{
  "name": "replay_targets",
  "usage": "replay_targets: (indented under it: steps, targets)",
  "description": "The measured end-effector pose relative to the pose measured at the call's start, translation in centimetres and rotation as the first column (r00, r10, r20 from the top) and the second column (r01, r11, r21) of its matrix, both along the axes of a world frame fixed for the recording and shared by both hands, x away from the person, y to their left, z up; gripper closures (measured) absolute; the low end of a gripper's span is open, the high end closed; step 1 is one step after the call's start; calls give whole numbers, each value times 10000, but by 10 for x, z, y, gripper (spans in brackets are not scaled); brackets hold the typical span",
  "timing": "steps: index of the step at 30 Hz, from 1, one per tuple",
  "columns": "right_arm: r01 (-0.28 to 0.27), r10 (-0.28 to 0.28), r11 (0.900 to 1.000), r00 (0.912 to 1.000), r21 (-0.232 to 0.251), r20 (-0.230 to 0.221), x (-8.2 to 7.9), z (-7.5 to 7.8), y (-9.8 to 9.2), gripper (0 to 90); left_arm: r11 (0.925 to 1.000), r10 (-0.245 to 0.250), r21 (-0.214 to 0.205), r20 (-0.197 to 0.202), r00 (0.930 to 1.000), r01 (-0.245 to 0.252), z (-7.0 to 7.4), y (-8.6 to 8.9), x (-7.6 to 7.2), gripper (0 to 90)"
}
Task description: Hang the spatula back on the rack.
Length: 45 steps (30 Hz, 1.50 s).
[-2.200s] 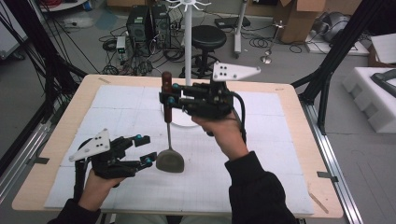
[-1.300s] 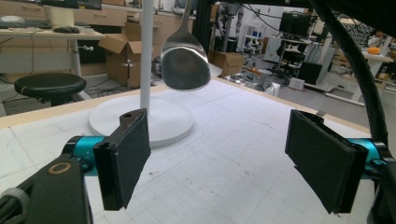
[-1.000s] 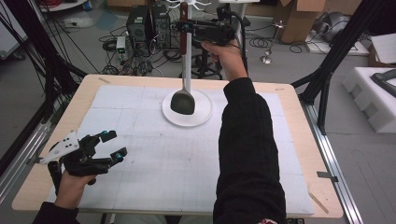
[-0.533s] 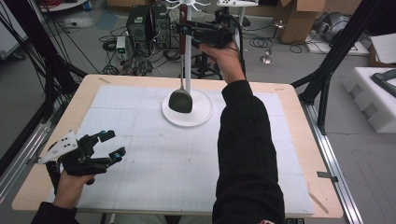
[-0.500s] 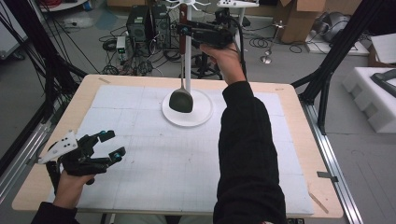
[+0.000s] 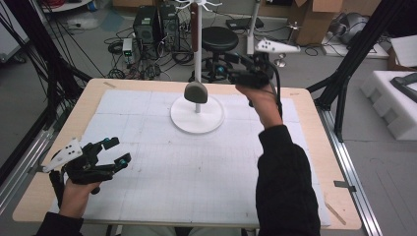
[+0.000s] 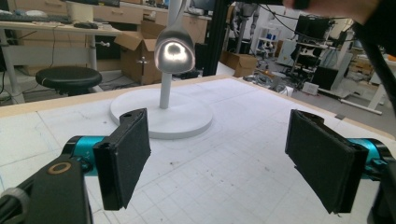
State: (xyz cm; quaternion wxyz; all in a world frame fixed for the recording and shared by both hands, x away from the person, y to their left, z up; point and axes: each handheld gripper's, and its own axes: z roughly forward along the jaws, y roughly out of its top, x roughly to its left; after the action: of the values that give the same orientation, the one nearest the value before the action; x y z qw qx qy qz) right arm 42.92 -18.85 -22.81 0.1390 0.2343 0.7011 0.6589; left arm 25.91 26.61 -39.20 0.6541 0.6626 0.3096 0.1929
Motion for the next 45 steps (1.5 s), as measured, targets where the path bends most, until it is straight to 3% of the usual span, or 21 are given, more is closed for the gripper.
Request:
replay_targets:
  steps: [4, 7, 14, 17, 18, 20, 21, 24, 27, 32, 45]
  targets:
    - [935, -936, 9929, 9956, -741, 29, -26, -33, -19, 213, 9999, 136, 37, 13, 9999, -136, -3, 1, 2, 224]
    - [1478, -1466, 9854, 9890, -844, 194, -51, -62, -37, 202, 9998, 215, 34, 4, 9998, -215, -5, 1, 2, 224]
    - [2580, -2579, 9624, 9661, -855, 121, -100, -126, -72, 196, 9996, 255, 152, -127, 9996, -253, -12, -1, 2, 224]
    - [2850, -2865, 9552, 9580, -801, -82, -115, -150, -87, 195, 9993, 305, 236, -87, 9995, -303, -13, -2, 1, 224]
    - [3062, -3091, 9484, 9507, -824, -247, -122, -159, -94, 195, 9992, 314, 232, -55, 9995, -313, -13, -2, 1, 224]
    - [3227, -3252, 9439, 9453, -698, -272, -128, -165, -101, 190, 9993, 351, 139, -31, 9994, -350, -14, -1, 1, 224]
    - [3408, -3441, 9370, 9383, -774, -351, -133, -169, -105, 185, 9992, 385, 105, 2, 9993, -385, -14, -1, 1, 224]
    - [3631, -3650, 9292, 9308, -687, -174, -143, -175, -112, 185, 9991, 434, 31, -10, 9991, -434, -16, 0, 1, 224]
    - [3928, -3964, 9147, 9178, -953, -215, -152, -180, -117, 179, 9991, 413, 37, -23, 9991, -413, -17, -1, 1, 224]
    - [3984, -4012, 9059, 9159, -1440, 98, -161, -180, -113, 179, 9992, 393, 20, 10, 9992, -393, -20, -1, -2, 225]
    - [4115, -4141, 9013, 9102, -1354, 96, -163, -179, -113, 179, 9993, 347, 162, -32, 9994, -346, -22, -3, -3, 225]
